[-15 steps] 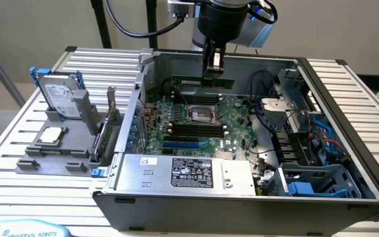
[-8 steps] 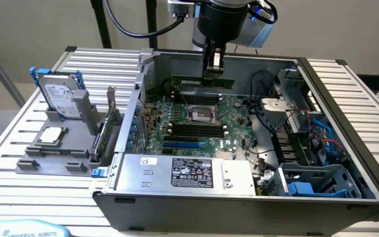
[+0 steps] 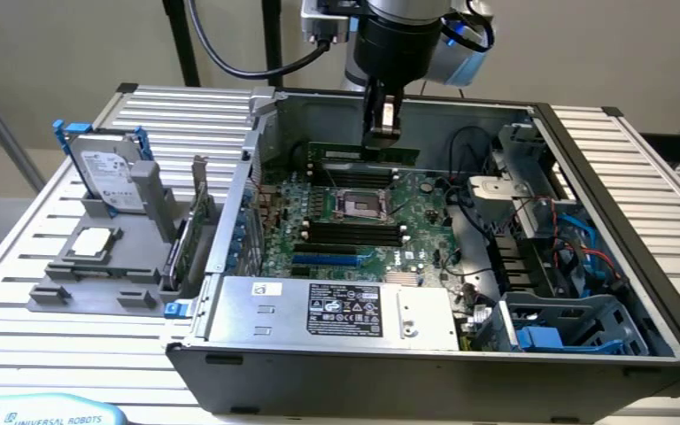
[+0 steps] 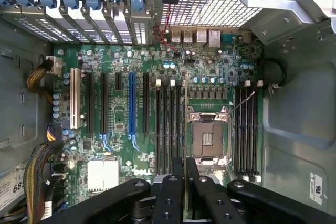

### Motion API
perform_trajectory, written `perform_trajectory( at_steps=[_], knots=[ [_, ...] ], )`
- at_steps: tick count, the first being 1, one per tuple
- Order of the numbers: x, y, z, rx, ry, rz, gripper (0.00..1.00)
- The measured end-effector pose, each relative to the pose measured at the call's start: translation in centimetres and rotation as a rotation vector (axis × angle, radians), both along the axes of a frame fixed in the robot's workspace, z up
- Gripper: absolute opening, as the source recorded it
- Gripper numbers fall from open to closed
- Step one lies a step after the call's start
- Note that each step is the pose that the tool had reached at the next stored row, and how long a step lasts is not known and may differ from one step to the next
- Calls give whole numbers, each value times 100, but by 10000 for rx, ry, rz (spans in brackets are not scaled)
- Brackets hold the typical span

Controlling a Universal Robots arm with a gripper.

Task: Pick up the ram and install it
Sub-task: 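Insert the ram into the slot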

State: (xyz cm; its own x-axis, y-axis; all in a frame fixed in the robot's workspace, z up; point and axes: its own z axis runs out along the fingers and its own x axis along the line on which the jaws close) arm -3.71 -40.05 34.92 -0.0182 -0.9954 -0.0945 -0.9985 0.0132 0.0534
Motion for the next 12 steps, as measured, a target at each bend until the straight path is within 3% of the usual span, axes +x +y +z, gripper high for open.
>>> perform_trajectory(
  at_steps=[3, 5, 8, 12],
  knots=[
    [0, 31, -33, -140, -42, 92, 13],
    [0, 58, -60, -200, -58, 166, 13],
    [-2, 101, -111, -232, -68, 292, 13],
    [-4, 110, -184, -231, -70, 386, 13]
  ],
)
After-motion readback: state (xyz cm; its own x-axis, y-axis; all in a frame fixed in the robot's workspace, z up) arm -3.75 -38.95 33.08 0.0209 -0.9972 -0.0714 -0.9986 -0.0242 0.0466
